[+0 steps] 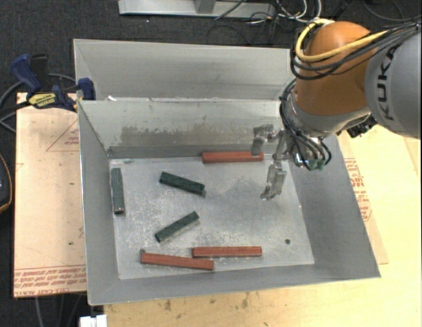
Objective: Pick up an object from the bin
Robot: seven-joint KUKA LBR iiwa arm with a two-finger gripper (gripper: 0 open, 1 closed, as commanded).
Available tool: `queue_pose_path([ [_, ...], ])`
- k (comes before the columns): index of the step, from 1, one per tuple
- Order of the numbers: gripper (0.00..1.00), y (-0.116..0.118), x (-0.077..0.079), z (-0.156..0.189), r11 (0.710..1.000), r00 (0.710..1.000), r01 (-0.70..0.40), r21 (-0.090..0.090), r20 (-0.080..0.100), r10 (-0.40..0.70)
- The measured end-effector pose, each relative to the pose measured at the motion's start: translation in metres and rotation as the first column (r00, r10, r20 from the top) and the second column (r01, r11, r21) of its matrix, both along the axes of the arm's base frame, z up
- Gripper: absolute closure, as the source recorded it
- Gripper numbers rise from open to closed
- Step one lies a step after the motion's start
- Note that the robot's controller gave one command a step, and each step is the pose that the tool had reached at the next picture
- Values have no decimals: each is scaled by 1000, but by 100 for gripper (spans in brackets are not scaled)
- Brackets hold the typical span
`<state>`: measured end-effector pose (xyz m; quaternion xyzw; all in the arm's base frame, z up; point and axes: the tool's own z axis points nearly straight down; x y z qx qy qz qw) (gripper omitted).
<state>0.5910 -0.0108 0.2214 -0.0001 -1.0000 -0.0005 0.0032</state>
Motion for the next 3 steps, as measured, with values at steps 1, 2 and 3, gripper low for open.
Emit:
queue_pose_path([
  [1, 0, 54, -48, -116, 992, 992, 126, 0, -3, -126],
  [2, 0, 142, -36, -150, 998, 998, -57, 3, 8, 56],
  [3, 100, 139, -35, -149, 999, 999, -51, 1, 8, 51],
])
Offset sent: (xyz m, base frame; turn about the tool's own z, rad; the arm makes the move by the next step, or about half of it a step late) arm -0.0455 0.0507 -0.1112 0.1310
